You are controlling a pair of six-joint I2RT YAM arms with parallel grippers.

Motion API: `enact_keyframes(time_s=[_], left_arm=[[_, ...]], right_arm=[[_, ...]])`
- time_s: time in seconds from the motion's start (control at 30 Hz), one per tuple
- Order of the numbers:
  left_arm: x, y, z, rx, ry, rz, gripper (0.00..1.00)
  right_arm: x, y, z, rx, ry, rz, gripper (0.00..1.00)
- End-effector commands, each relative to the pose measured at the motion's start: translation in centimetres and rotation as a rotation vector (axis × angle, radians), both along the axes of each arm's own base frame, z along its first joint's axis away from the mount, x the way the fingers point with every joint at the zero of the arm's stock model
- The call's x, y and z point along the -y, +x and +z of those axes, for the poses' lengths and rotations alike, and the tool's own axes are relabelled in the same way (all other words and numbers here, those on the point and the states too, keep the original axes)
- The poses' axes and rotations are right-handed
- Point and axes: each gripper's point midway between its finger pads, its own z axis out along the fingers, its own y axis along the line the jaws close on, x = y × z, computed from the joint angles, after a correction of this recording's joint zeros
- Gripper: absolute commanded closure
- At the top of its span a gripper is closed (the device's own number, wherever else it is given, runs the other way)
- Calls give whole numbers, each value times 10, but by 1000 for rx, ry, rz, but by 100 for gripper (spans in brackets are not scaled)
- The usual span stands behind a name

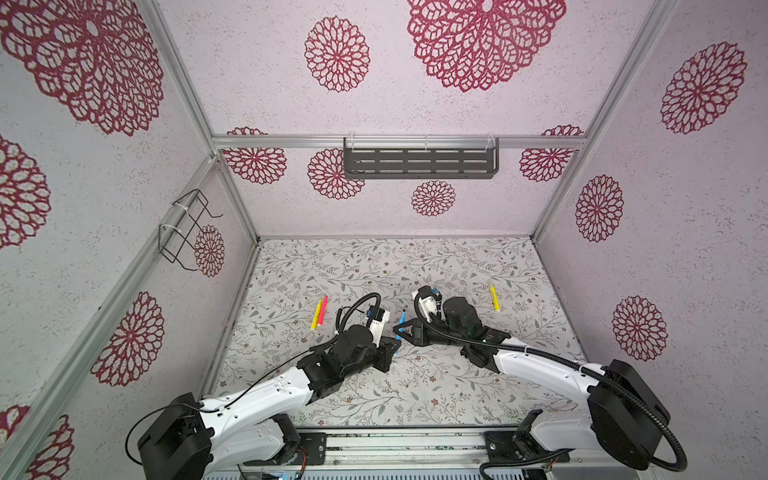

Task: Insert the pens into the pen caps

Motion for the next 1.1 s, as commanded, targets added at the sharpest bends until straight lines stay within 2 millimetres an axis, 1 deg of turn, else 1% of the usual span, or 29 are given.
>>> enact_keyframes(time_s=[0.0,0.03,0.07,0.23,0.53,0.63,0.7,0.73,0.87,0.9,0.93,0.97,1.03,1.07], left_arm=[[9,-10,5,-3,-38,-57,57],[10,-11,4,-9,-36,-68,52],[10,-11,3,-13,-26,-67,52],[15,-11,-5,-40,-9,-81,55],[14,-8,-4,-35,-3,-65,78],[13,-8,-4,-34,0,-63,88],[12,-7,-6,-35,10,-60,98],[12,-7,-6,-37,16,-58,100],[7,-2,-12,-46,50,-28,100],[6,-2,-13,-48,55,-22,100],[5,-1,-15,-50,57,-12,100],[3,0,-16,-52,58,-5,100],[-1,1,-20,-56,64,17,100],[-3,2,-21,-57,64,27,100]], right_arm=[[-8,1,24,54,51,15,88],[-7,0,24,57,48,14,88],[-7,0,25,60,48,15,90],[-7,0,28,68,49,17,91],[-5,-2,30,78,38,18,91],[-4,-2,28,79,32,18,91],[-4,-2,28,78,31,18,91],[-4,-2,28,79,32,17,91],[-3,-3,28,80,32,14,88],[-2,-3,27,79,29,13,85],[-1,-3,28,82,25,12,78],[0,-3,30,90,20,8,68],[6,-2,31,104,-3,-12,42],[9,-2,32,115,-14,-24,34]])
